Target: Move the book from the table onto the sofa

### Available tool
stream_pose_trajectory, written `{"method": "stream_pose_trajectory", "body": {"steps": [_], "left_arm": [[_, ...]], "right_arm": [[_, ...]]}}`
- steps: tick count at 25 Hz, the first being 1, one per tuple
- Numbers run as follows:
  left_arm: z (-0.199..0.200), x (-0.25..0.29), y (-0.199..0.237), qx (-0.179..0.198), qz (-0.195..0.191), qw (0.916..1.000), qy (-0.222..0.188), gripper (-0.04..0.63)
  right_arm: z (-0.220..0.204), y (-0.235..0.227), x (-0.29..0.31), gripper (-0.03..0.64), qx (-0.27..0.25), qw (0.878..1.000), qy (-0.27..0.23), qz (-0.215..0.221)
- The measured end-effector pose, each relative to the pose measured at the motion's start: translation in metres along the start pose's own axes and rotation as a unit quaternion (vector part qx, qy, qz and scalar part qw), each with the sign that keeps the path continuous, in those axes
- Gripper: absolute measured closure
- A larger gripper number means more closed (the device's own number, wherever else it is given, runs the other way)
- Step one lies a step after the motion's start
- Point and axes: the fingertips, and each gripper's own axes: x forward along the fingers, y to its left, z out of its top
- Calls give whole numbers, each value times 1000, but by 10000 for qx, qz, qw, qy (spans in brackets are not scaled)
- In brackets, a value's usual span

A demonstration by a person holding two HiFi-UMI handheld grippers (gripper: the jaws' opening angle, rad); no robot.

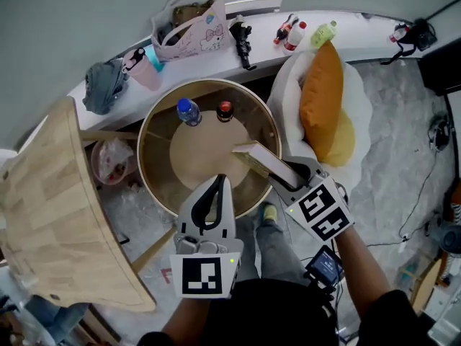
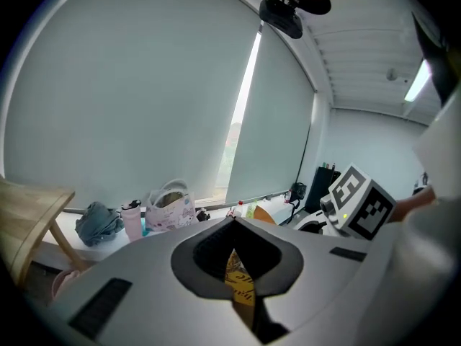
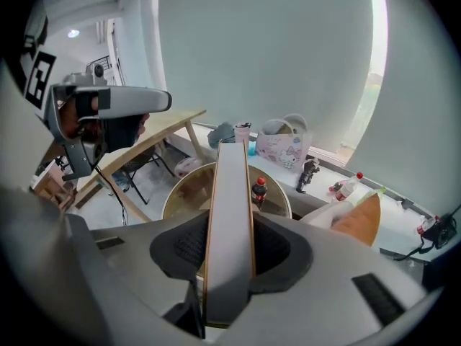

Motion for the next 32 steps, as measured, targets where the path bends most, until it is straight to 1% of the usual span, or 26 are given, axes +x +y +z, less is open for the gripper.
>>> {"method": "stream_pose_trajectory", "body": {"steps": [4,7,11,14,18,22,27,32], "left_arm": [[28,2,-29,230,-362,9990,-99,588],[48,3,-44,398,-515,9976,-234,588],[64,1,-69,536,-740,9954,-296,588],[73,1,-85,693,-973,9923,-325,588],[76,2,-106,856,-1248,9881,-286,588],[82,5,-131,1001,-1595,9816,-311,588],[86,15,-162,1179,-1786,9764,-299,588],[90,28,-211,1350,-1996,9701,-303,588]], "right_arm": [[10,-21,-39,468,222,9991,-266,-235],[16,-32,-66,468,419,9974,-476,-353],[14,-38,-101,468,688,9944,-663,-460],[6,-44,-124,469,937,9907,-741,-649],[-15,-53,-159,469,1231,9850,-769,-930],[-42,-61,-188,469,1474,9788,-749,-1211],[-78,-76,-220,468,1758,9694,-784,-1525],[-123,-102,-251,469,2047,9585,-880,-1776]]}}
